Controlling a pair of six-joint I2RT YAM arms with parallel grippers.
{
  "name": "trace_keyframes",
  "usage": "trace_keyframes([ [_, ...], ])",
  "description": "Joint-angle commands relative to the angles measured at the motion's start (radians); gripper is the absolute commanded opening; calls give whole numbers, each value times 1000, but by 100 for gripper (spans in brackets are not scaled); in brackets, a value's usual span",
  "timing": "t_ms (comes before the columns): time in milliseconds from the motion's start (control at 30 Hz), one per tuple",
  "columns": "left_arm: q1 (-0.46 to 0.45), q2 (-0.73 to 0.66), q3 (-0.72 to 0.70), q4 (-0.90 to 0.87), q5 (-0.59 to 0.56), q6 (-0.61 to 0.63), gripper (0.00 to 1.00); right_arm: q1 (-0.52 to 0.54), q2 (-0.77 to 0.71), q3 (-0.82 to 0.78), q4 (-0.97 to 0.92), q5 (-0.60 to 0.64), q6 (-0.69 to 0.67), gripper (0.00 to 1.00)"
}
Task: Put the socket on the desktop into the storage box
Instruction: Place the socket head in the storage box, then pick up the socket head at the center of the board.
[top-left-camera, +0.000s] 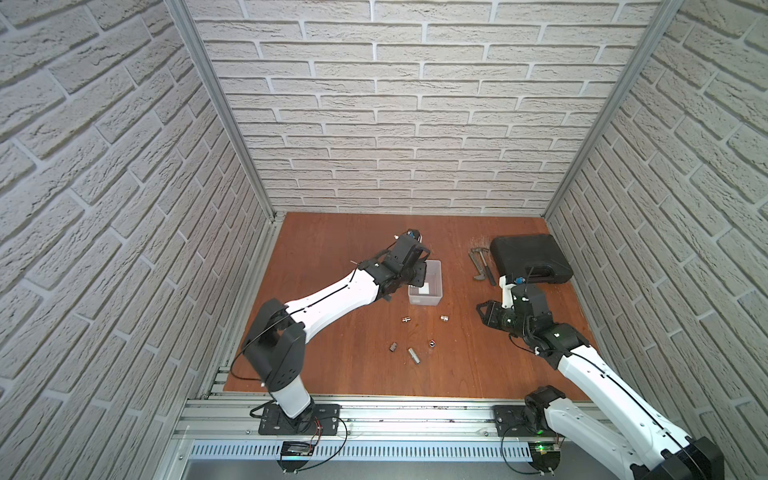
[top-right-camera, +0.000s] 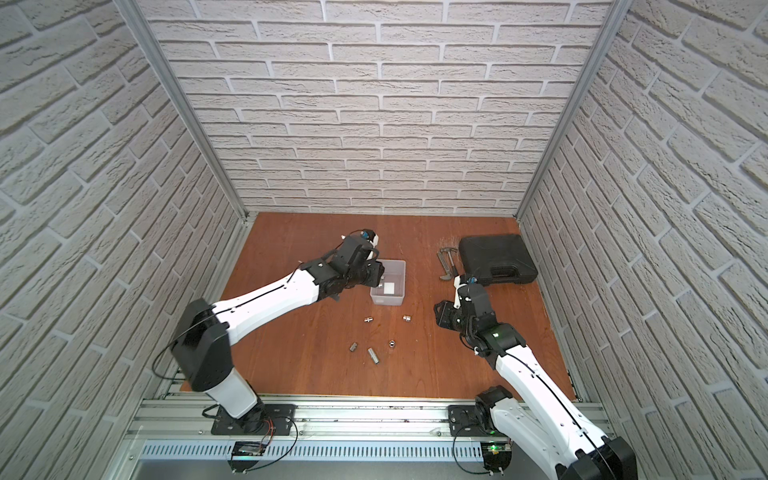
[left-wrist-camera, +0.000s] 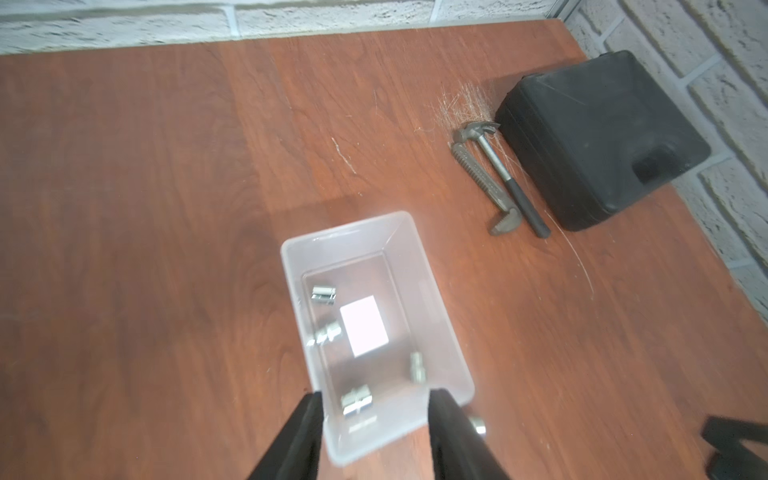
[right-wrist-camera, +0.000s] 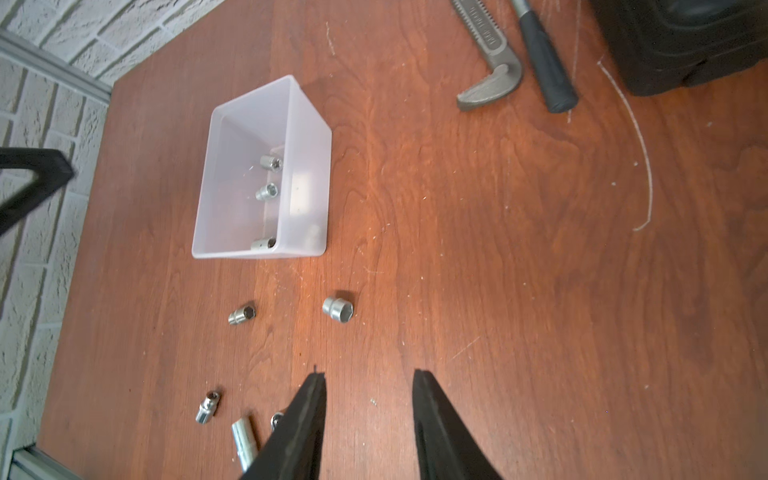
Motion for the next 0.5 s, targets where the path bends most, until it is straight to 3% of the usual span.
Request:
trace_keyframes([
  [0,-5,-130,-129,28,-70,22,47,64,-16,30,-22,74,-30,40],
  [233,-13,-402,-401,38,-132,-19,47,186,-30,-3,6,133,-5,40],
  [467,-17,-579,-624,67,-175,-99,49,247,-19,-39,46,140,30,40],
])
